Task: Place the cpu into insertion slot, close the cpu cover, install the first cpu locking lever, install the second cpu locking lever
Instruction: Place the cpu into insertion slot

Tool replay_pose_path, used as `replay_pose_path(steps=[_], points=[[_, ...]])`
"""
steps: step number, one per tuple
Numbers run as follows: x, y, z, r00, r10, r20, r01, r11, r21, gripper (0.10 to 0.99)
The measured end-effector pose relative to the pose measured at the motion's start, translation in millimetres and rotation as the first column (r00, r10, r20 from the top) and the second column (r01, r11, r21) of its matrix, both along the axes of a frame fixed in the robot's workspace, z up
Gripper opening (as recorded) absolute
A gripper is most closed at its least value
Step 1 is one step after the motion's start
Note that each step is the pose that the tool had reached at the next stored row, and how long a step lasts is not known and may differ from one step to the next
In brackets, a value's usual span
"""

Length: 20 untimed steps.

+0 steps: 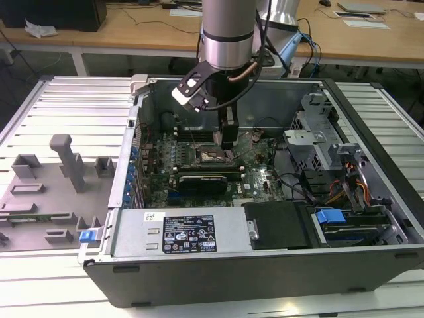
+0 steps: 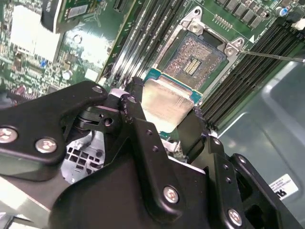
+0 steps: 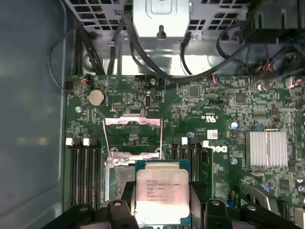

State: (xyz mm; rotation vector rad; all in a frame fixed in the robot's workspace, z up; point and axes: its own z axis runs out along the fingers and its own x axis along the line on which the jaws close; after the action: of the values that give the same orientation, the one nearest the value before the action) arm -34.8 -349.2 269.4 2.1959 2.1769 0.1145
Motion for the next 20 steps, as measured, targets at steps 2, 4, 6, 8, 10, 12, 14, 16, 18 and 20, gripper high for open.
replay_pose_path(steps=[2, 4, 6, 8, 10, 12, 14, 16, 18, 20], points=[[-1.5, 0.5, -3.2, 0.9999, -0.010, 0.0000, 0.010, 0.9999, 0.000, 0.541], [-2.8, 0.7, -7.2, 0.9998, -0.019, 0.0000, 0.019, 0.9998, 0.000, 0.541], [-4.0, 0.7, -11.4, 0.9998, -0.022, 0.0000, 0.022, 0.9998, 0.000, 0.541], [-5.6, 0.6, -15.6, 0.9998, -0.022, 0.0004, 0.022, 0.9998, 0.000, 0.541], [-8.0, 0.7, -20.5, 0.9998, -0.022, 0.0032, 0.022, 0.9998, 0.000, 0.541], [-9.8, 0.7, -23.2, 0.9997, -0.022, 0.0074, 0.022, 0.9998, 0.000, 0.541], [-11.7, 0.7, -25.7, 0.9997, -0.022, 0.0138, 0.022, 0.9998, 0.000, 0.541], [-12.9, 0.7, -28.1, 0.9996, -0.022, 0.0185, 0.022, 0.9998, 0.000, 0.541], [-12.9, 0.9, -30.6, 0.9996, -0.022, 0.0188, 0.022, 0.9998, 0.001, 0.541], [-13.0, 2.5, -32.2, 0.9996, -0.022, 0.0188, 0.022, 0.9998, 0.000, 0.541]])
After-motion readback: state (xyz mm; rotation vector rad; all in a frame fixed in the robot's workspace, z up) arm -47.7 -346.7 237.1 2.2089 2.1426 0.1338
